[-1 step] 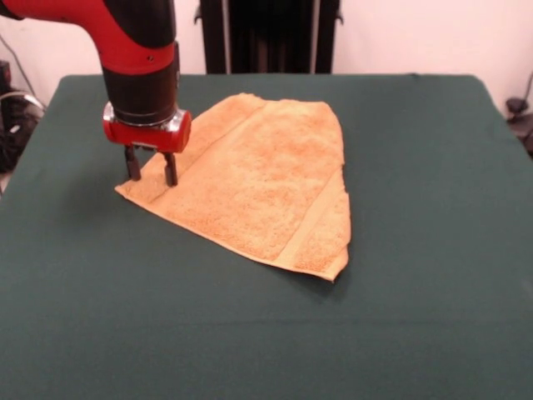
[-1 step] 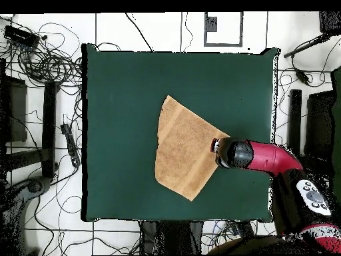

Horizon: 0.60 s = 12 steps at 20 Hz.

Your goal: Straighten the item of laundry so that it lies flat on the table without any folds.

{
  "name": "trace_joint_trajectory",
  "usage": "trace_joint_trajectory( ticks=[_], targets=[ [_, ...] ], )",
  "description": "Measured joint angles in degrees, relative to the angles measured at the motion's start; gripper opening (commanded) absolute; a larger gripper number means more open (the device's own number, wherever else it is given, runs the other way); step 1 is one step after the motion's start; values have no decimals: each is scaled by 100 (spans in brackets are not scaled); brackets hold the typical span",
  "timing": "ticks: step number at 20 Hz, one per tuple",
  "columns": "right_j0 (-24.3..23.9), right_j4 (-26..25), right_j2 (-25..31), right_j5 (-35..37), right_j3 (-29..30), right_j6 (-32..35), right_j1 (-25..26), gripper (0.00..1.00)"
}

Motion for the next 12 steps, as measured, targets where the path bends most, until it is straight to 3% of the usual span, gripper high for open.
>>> trace_joint_trajectory(
  ticks=[12],
  targets=[
    [6, -2, -2, 10, -47, 0, 14, 0]
  ],
)
